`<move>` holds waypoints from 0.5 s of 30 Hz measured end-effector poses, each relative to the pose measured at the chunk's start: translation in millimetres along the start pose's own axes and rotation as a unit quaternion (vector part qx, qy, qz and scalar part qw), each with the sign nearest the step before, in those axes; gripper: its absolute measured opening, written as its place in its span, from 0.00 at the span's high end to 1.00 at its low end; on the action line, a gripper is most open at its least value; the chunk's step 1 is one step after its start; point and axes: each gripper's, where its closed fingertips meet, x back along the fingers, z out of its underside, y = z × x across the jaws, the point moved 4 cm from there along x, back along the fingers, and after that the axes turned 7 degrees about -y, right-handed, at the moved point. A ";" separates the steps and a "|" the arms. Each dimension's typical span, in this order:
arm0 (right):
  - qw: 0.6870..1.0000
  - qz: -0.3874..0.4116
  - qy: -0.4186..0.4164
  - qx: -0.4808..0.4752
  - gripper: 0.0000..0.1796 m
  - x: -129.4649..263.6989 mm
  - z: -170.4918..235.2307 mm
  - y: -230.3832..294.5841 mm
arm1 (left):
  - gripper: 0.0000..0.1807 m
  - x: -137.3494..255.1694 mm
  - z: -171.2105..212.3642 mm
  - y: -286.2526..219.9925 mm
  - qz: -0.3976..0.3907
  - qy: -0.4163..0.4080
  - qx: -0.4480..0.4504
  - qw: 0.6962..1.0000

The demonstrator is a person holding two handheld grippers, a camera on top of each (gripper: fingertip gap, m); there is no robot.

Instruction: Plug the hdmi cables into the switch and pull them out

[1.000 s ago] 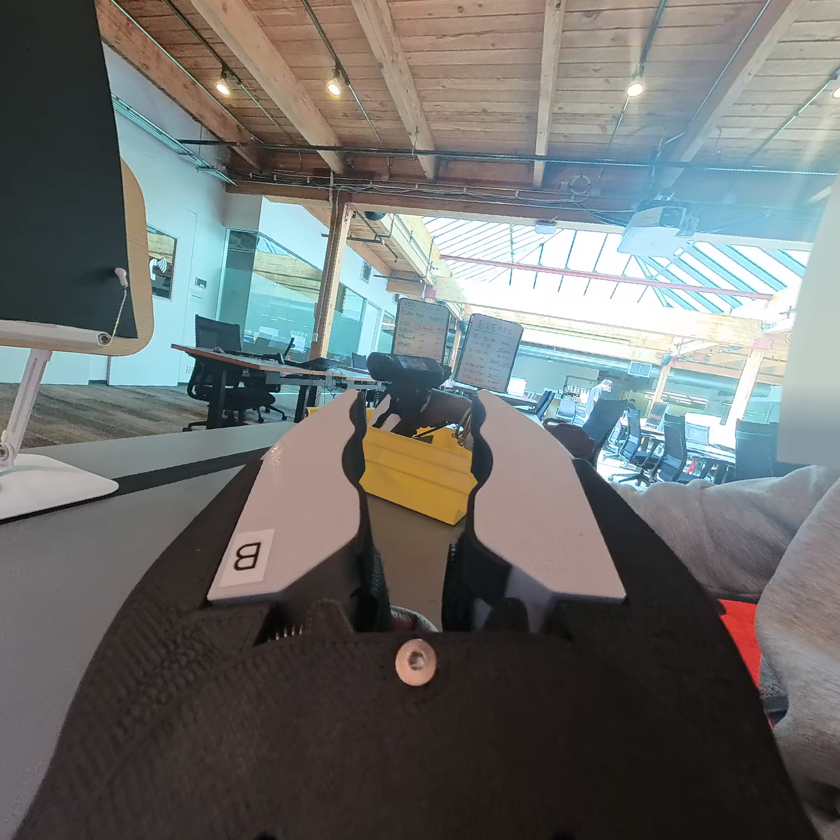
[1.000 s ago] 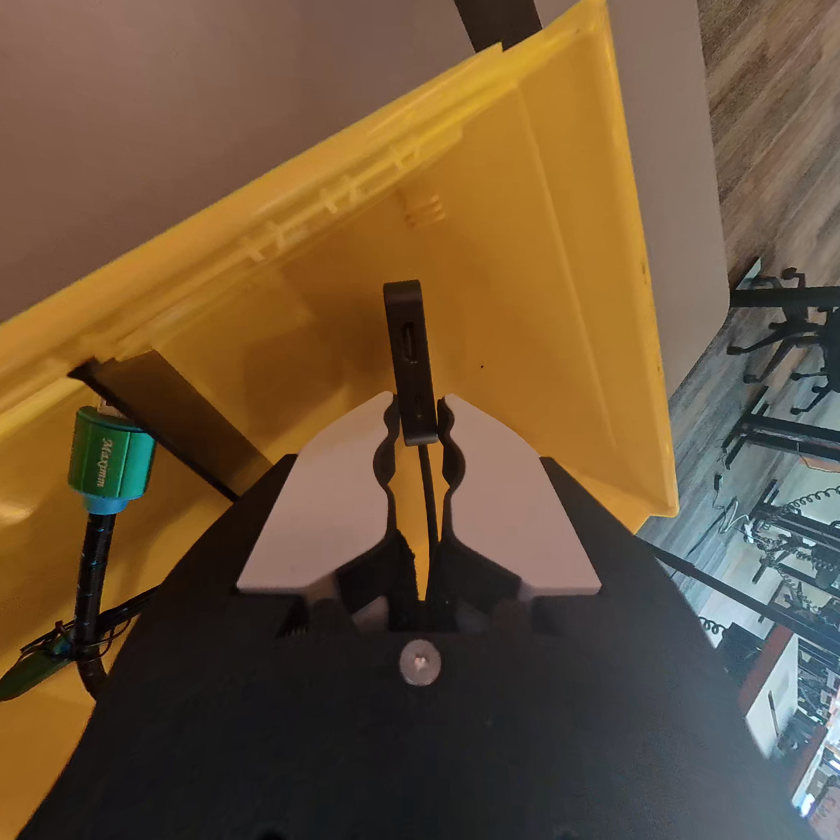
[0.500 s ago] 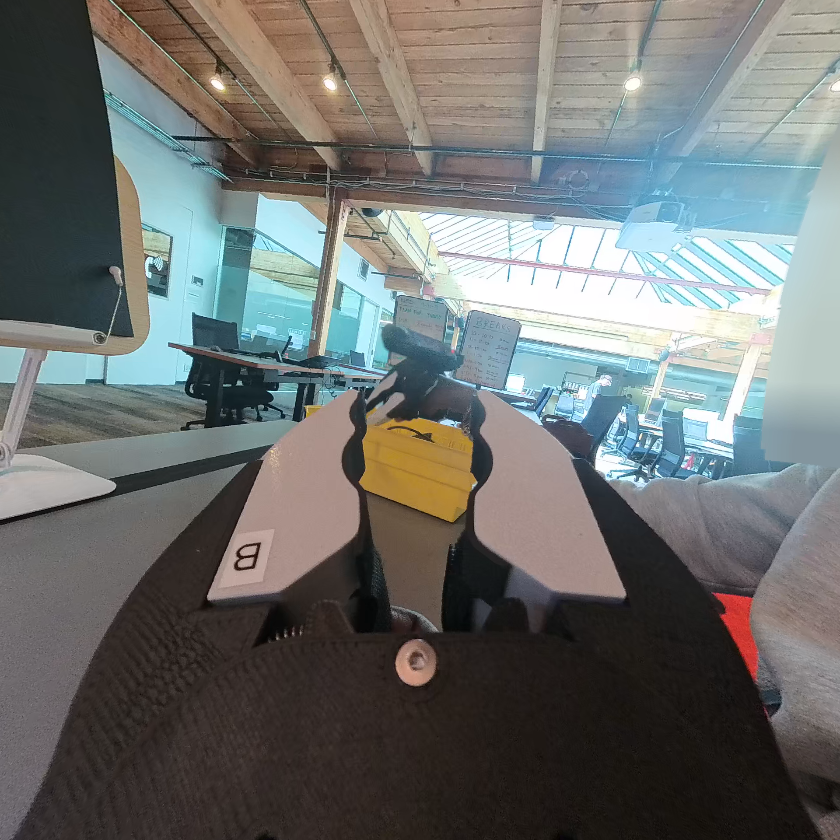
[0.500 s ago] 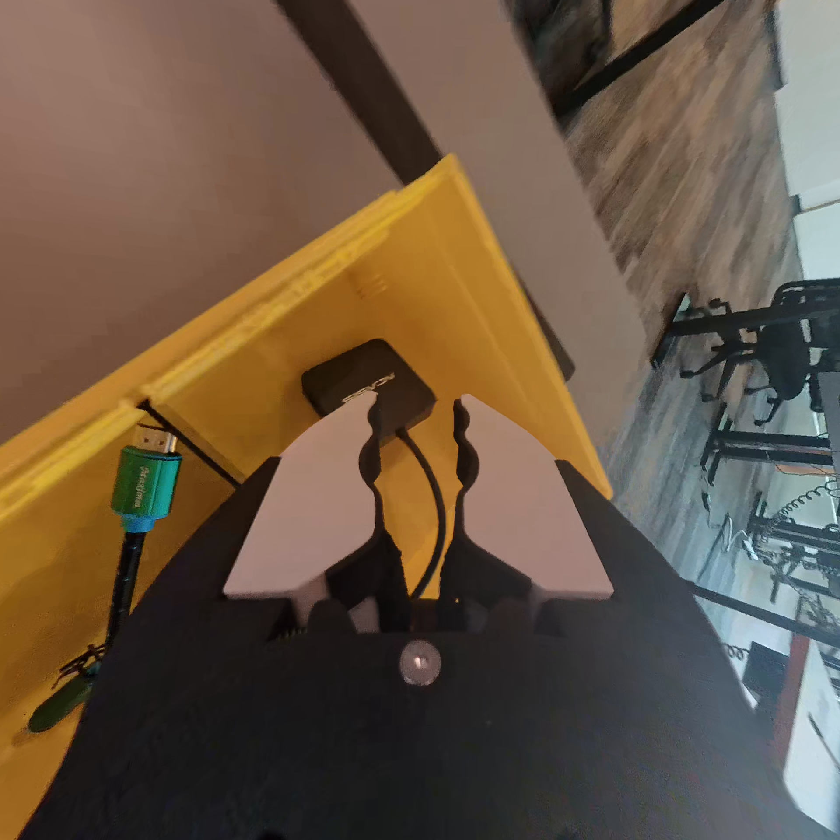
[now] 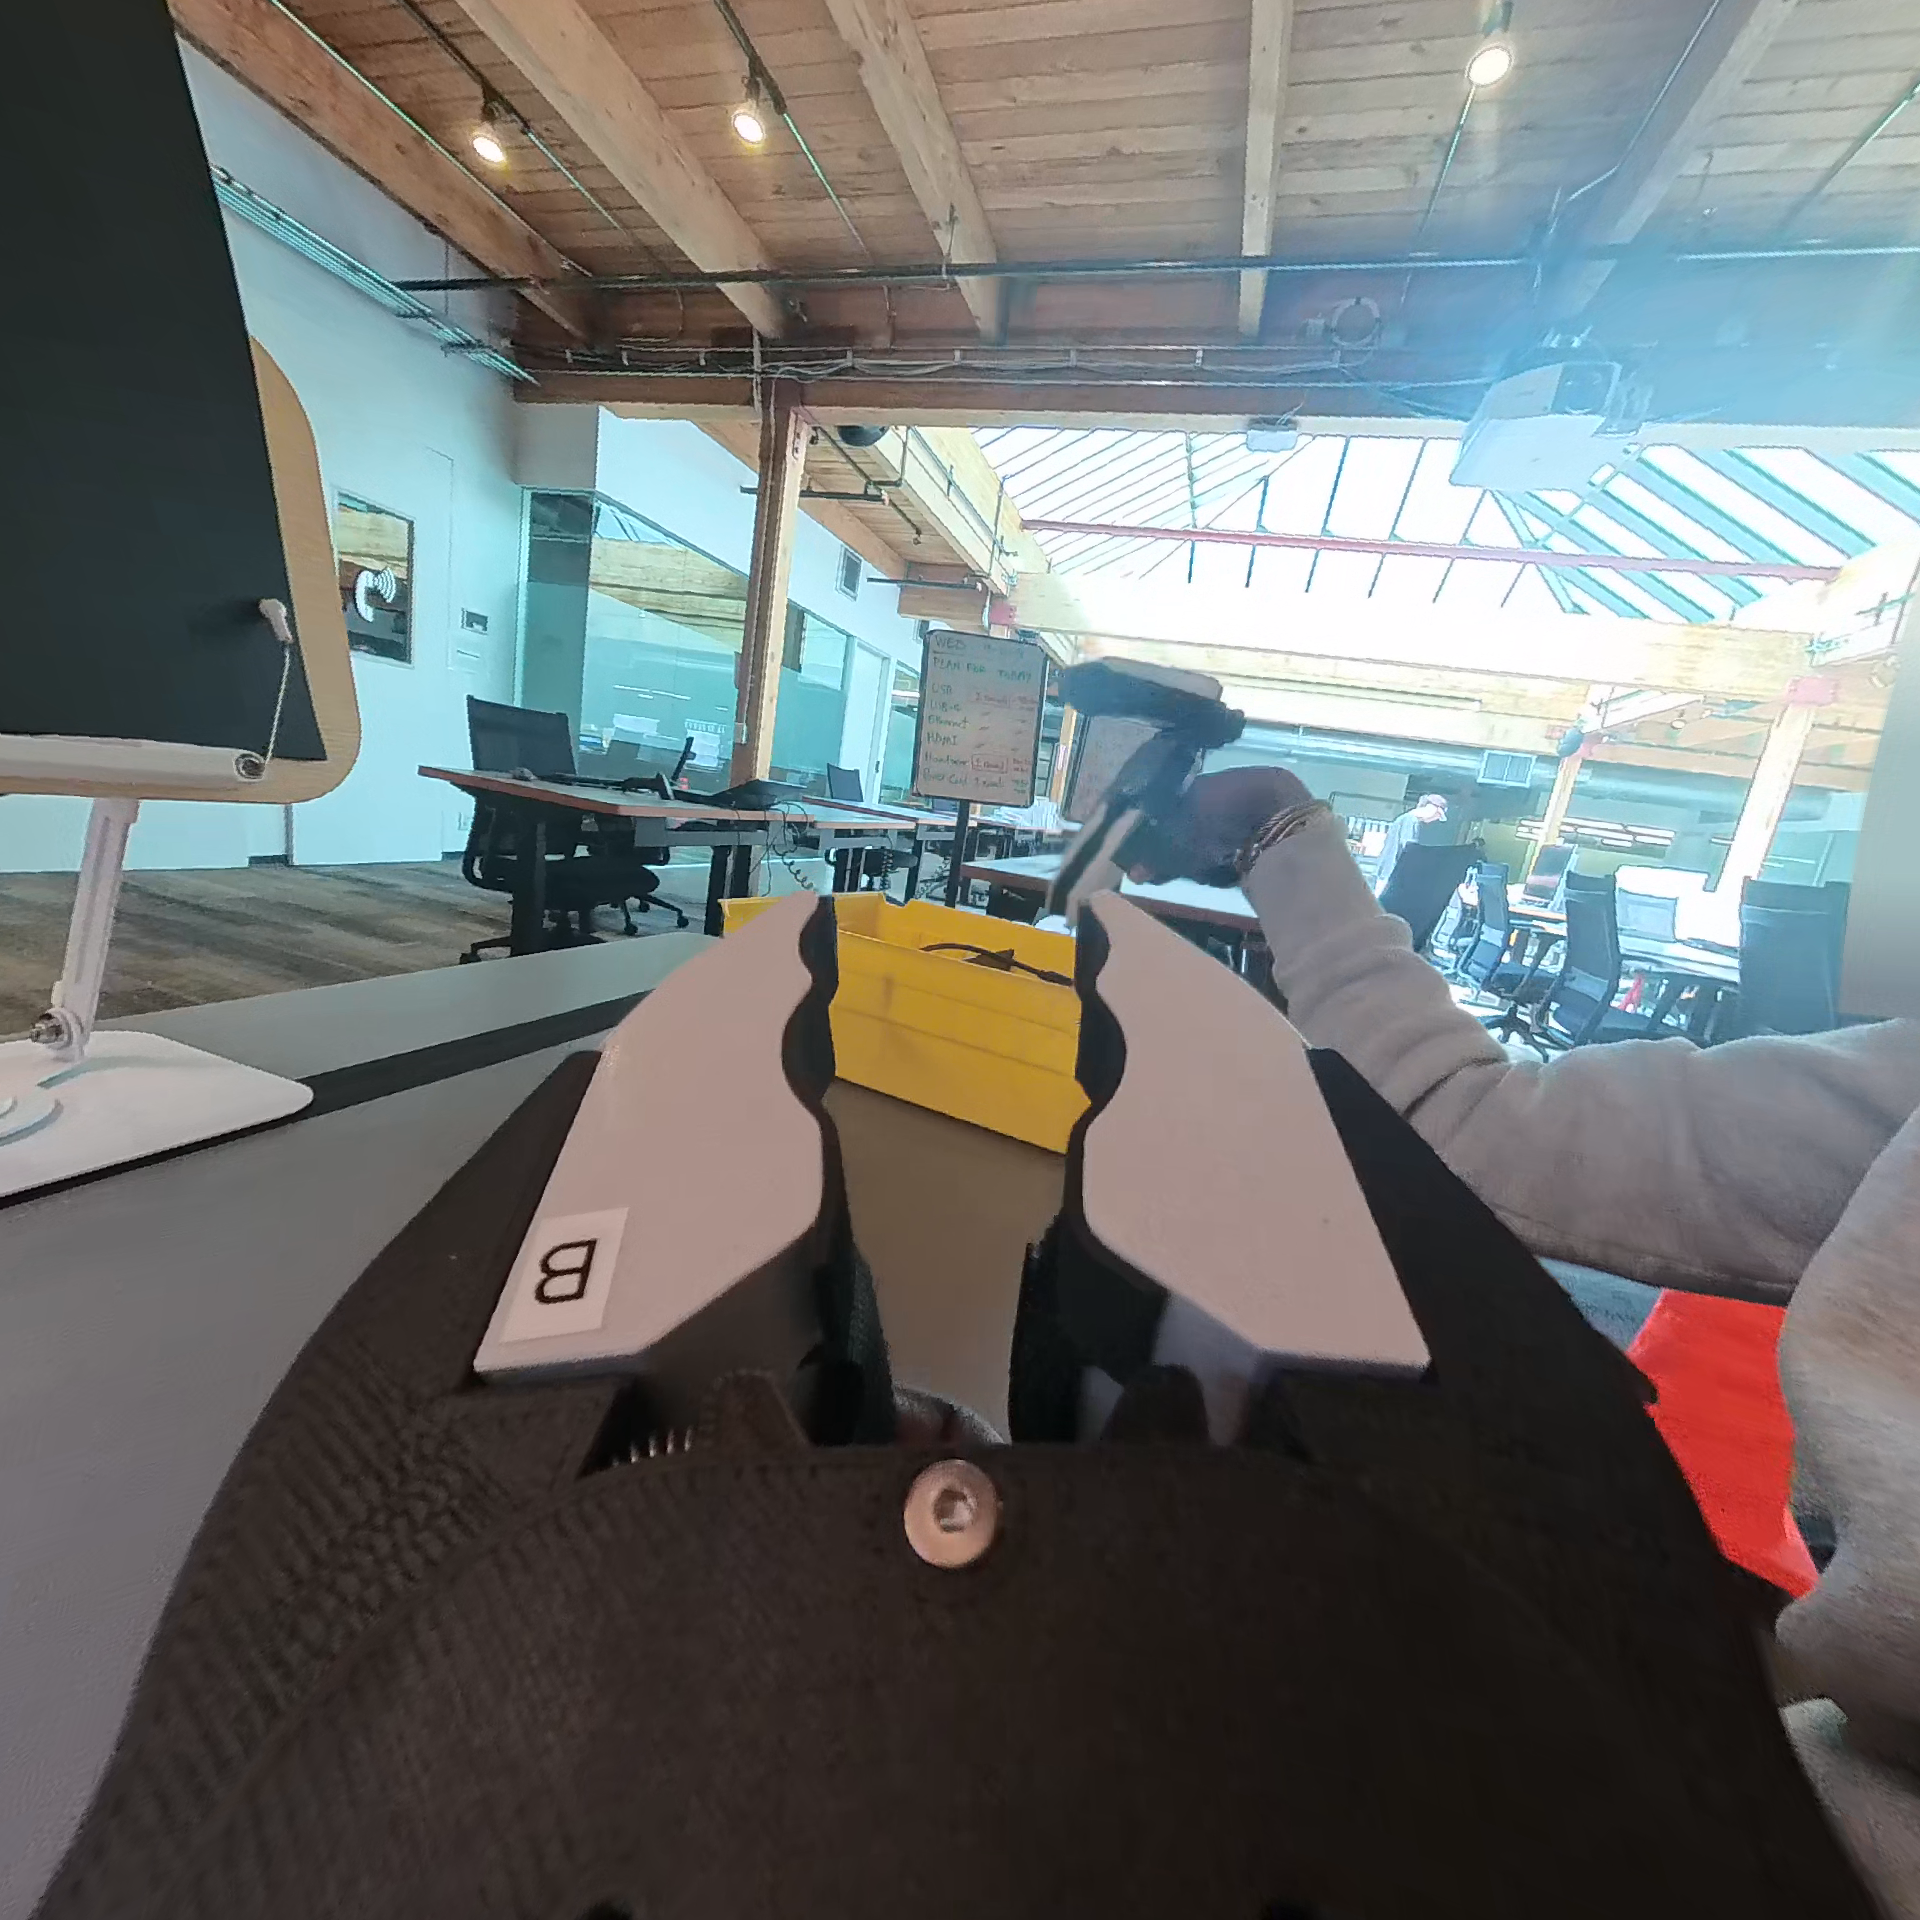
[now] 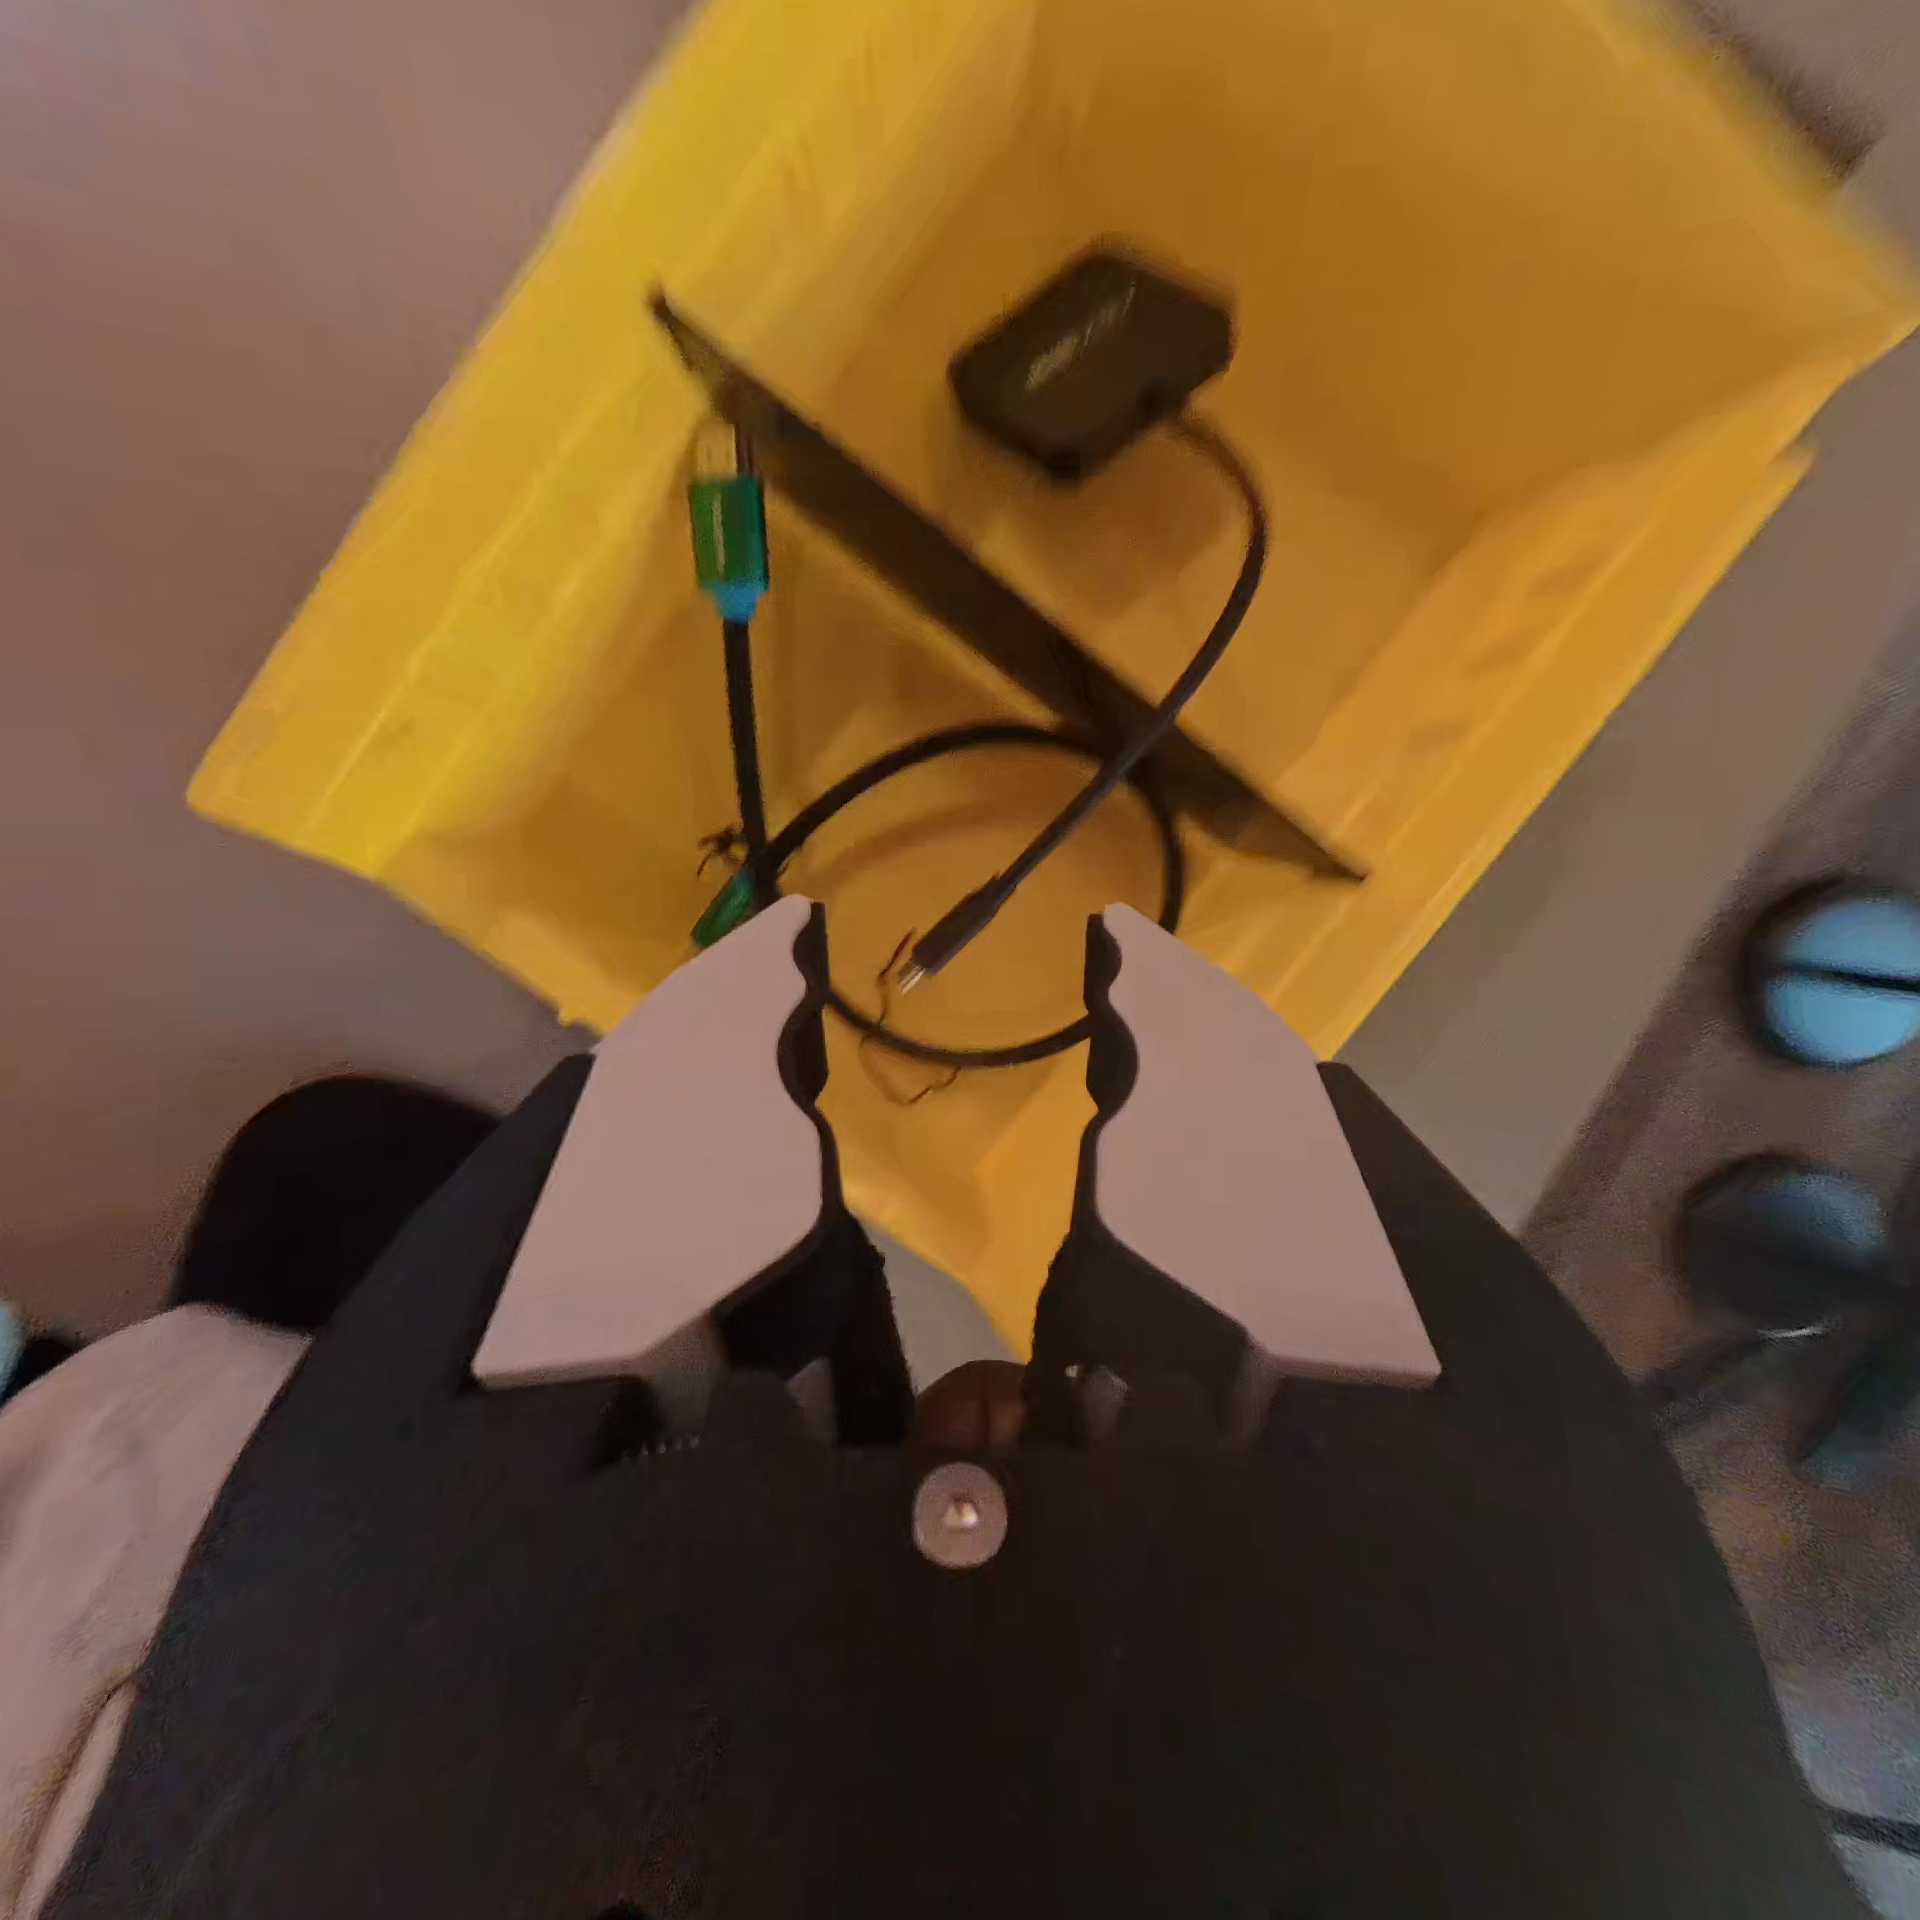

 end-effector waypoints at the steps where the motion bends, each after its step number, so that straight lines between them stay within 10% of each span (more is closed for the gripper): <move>1: 0.999 -0.025 0.017 -0.027 0.74 -3.1 10.1 0.0 | 0.76 -0.3 1.2 -0.4 0.001 0.004 -0.002 1.000; 9: 0.975 -0.151 0.098 -0.132 0.92 -43.5 36.1 -2.7 | 0.76 -2.2 10.7 -3.9 0.007 0.041 -0.043 0.998; 15: 0.996 -0.066 -0.024 -0.056 0.94 -30.6 -6.2 -16.4 | 0.76 -2.9 12.7 -6.5 0.013 0.048 -0.053 0.997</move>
